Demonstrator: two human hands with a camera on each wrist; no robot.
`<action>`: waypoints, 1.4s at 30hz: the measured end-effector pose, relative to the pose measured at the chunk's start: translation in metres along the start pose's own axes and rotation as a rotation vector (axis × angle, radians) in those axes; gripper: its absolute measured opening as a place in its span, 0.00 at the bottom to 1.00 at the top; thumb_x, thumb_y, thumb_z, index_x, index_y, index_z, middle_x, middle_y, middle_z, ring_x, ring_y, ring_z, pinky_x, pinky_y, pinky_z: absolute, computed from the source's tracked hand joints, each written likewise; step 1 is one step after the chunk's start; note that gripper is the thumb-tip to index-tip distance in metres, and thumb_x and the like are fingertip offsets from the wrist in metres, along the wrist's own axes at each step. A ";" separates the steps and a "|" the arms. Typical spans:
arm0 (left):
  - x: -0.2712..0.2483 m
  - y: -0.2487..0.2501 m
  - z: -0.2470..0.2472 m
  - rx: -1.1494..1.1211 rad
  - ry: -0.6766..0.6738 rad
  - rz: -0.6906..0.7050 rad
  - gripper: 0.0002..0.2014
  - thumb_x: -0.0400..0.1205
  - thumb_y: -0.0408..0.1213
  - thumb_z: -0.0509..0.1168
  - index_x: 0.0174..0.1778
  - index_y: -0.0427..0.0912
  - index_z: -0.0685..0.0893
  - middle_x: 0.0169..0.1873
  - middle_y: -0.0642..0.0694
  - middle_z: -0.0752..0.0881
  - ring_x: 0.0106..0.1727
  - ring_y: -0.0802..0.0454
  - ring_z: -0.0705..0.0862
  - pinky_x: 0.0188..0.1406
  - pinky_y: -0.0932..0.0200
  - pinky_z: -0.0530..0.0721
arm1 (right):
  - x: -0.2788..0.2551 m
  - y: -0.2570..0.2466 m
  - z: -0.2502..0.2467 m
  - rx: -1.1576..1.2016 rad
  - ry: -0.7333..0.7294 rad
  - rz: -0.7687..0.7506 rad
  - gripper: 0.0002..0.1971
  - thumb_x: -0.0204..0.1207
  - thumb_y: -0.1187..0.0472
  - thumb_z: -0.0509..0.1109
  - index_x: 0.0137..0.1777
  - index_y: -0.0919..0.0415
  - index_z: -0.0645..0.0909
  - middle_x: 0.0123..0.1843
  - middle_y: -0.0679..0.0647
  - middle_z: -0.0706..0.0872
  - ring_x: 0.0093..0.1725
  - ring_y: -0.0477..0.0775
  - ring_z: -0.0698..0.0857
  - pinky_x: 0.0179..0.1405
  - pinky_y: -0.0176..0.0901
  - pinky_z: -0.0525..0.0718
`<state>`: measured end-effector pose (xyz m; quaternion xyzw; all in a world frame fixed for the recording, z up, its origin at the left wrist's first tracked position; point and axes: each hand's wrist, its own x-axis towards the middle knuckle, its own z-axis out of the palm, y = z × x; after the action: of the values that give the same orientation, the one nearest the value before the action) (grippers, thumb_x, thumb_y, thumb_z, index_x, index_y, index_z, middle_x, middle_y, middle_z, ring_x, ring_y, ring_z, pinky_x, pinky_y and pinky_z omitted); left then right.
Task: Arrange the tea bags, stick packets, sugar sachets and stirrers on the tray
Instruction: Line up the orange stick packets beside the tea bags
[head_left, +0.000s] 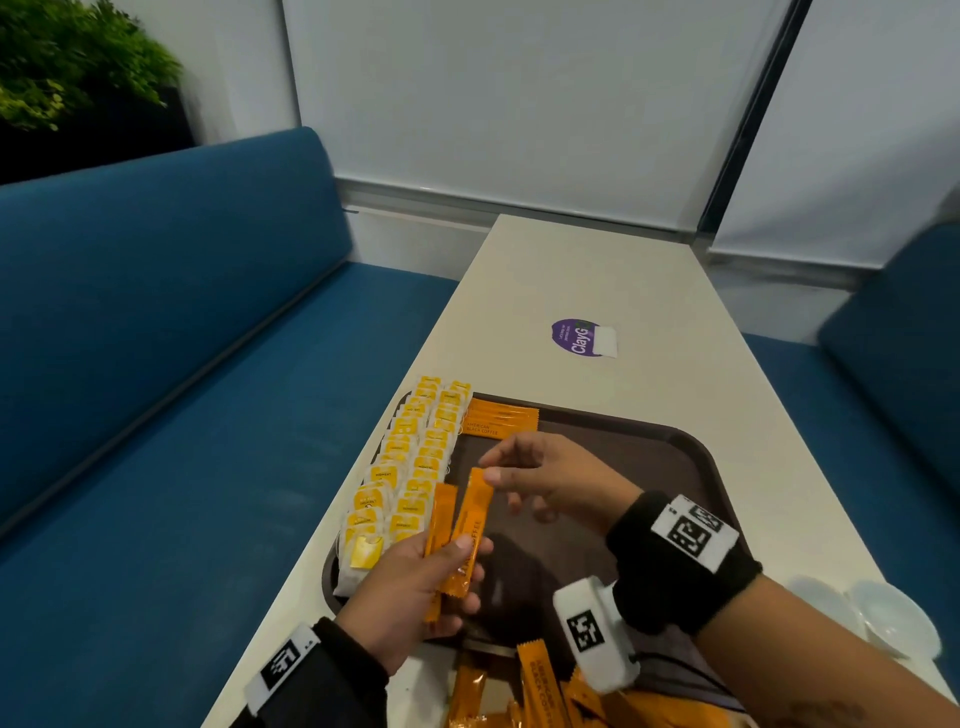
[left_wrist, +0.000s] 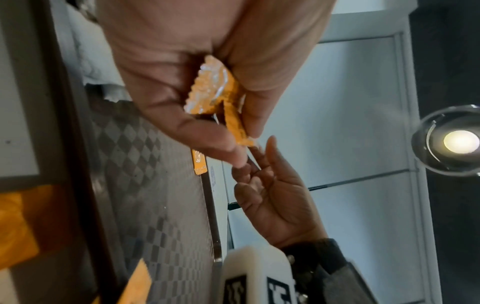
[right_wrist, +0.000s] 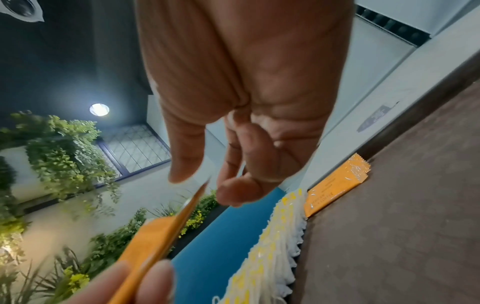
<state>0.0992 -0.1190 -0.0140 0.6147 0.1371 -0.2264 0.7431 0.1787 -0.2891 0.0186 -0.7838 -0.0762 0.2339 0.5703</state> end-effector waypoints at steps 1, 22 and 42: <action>0.000 0.000 0.001 0.052 0.012 0.013 0.11 0.83 0.42 0.62 0.51 0.42 0.86 0.29 0.50 0.84 0.26 0.58 0.81 0.22 0.67 0.75 | -0.004 0.000 0.001 0.033 -0.010 -0.014 0.09 0.75 0.61 0.73 0.54 0.60 0.82 0.37 0.46 0.85 0.30 0.42 0.80 0.20 0.30 0.69; 0.011 -0.005 -0.004 -0.074 0.157 0.026 0.13 0.85 0.38 0.57 0.53 0.40 0.87 0.35 0.44 0.80 0.26 0.54 0.74 0.16 0.64 0.69 | 0.071 0.035 -0.045 0.109 0.495 0.332 0.06 0.76 0.72 0.70 0.43 0.60 0.81 0.36 0.54 0.85 0.28 0.45 0.79 0.15 0.31 0.71; 0.016 -0.007 -0.004 0.128 0.106 -0.030 0.09 0.86 0.39 0.57 0.57 0.55 0.78 0.44 0.46 0.78 0.37 0.53 0.75 0.22 0.65 0.73 | 0.117 0.034 -0.045 -0.303 0.599 0.453 0.12 0.77 0.57 0.71 0.57 0.63 0.84 0.47 0.51 0.91 0.50 0.48 0.88 0.57 0.41 0.83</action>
<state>0.1098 -0.1184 -0.0285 0.6700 0.1708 -0.2131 0.6903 0.2967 -0.2945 -0.0351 -0.8893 0.2345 0.1010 0.3793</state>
